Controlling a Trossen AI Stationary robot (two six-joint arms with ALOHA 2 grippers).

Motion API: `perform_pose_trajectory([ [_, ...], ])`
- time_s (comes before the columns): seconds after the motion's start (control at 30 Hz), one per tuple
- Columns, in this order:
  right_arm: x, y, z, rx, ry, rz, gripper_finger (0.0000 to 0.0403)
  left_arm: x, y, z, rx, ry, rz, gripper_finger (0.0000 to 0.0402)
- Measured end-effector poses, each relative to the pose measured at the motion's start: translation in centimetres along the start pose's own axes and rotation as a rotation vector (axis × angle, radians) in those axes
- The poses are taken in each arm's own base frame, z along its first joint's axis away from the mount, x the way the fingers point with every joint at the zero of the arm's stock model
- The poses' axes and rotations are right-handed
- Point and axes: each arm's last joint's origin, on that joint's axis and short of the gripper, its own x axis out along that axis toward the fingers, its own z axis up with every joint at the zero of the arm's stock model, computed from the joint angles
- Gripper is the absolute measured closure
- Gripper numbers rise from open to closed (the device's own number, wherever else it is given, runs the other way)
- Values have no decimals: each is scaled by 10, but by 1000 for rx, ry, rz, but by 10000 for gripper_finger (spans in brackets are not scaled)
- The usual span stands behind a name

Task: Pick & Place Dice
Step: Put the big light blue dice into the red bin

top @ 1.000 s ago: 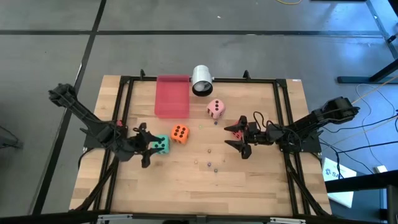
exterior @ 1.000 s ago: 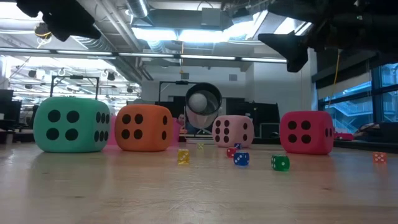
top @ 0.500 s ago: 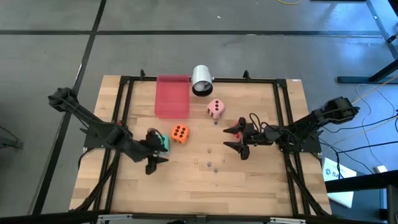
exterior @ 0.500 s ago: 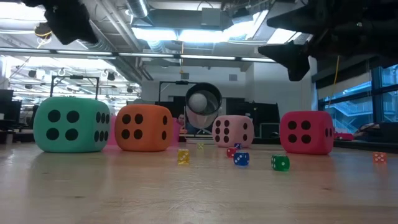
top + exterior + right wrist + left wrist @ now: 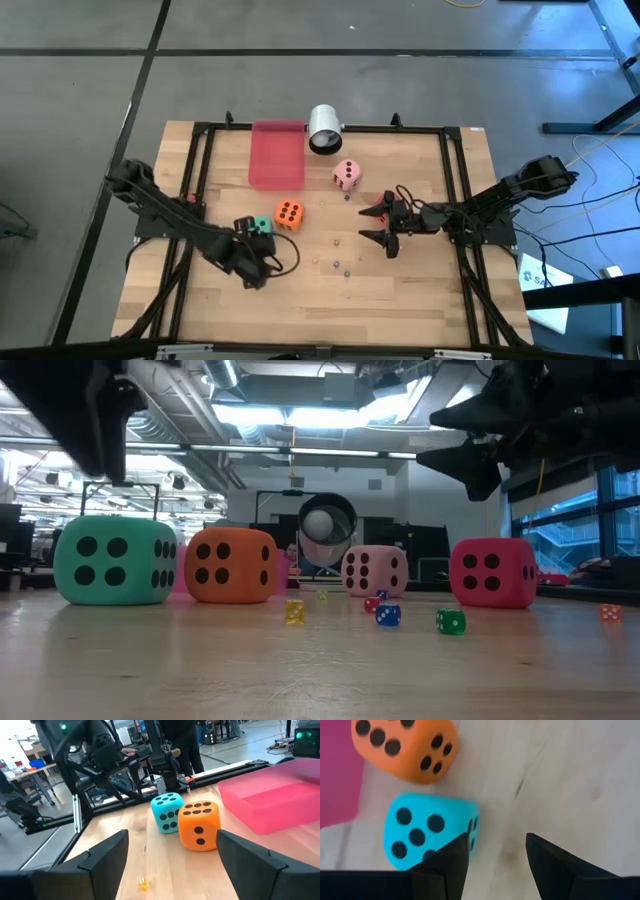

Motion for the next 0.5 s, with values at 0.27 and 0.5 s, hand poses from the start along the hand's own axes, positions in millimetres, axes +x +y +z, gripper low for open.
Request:
perform_pose_trajectory([
  [0.27, 0, -1, -2, -12, 24, -8, 103, 23, -9, 0, 33, 86, 115, 220],
  [0.5, 0, -2, -4, -44, 44, -16, 103, 19, -8, 3, 33, 66, 153, 227],
])
